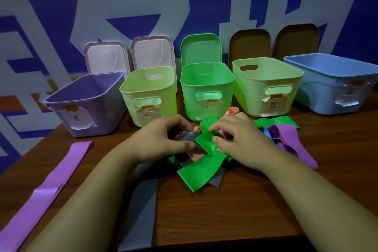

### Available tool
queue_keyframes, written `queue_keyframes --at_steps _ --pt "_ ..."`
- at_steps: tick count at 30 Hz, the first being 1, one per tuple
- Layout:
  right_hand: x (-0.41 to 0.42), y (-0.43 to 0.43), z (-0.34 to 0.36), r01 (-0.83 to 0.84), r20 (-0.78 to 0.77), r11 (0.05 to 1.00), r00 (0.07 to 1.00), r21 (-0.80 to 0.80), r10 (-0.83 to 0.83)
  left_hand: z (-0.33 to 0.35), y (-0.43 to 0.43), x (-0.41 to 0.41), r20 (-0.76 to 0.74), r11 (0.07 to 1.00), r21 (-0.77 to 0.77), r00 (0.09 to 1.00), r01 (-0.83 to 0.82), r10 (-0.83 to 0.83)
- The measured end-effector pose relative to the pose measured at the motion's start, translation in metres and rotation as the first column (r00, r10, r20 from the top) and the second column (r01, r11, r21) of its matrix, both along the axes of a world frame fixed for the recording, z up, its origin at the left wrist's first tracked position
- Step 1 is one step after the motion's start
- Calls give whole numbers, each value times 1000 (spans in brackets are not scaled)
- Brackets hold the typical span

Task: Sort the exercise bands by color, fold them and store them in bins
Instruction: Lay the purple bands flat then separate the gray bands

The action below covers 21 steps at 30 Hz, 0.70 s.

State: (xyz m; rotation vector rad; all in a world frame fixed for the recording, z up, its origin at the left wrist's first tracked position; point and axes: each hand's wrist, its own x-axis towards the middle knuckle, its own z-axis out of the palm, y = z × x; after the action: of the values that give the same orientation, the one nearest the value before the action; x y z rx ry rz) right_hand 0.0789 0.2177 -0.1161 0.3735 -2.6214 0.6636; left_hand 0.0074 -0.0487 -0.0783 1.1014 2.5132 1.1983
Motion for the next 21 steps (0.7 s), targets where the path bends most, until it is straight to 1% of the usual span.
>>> queue_keyframes --at_steps 4,6,7,9,11,13,15,16,18,21 --pt "-1 2 0 44 -22 998 999 -43 -44 1 2 3 61 978 207 998 4 -17" --pt "0 1 0 59 -26 997 998 -60 -60 2 3 3 51 945 328 998 8 -26" --pt "0 1 1 63 -20 996 998 -61 -65 4 2 4 56 916 402 998 -1 -23" --pt "1 1 1 70 -2 996 998 -53 -70 10 0 6 107 826 562 994 -39 -26" --pt "2 0 1 66 -11 997 998 -49 -67 15 -3 6 154 741 666 988 -88 -21" --pt "4 -3 5 62 -52 996 997 -64 -66 18 -3 7 190 701 702 982 -127 -13" --pt "9 -7 10 58 -133 993 989 -100 -71 18 0 9 209 685 717 977 -129 -34" --pt "11 -10 13 33 -178 992 982 -122 -55 17 3 11 208 690 713 977 -127 -35" --pt "15 -16 15 -64 -232 989 972 -134 32 14 9 13 184 729 674 983 -117 -12" --pt "18 -23 11 -192 -212 969 965 -156 157 10 17 14 156 791 608 987 -71 -31"
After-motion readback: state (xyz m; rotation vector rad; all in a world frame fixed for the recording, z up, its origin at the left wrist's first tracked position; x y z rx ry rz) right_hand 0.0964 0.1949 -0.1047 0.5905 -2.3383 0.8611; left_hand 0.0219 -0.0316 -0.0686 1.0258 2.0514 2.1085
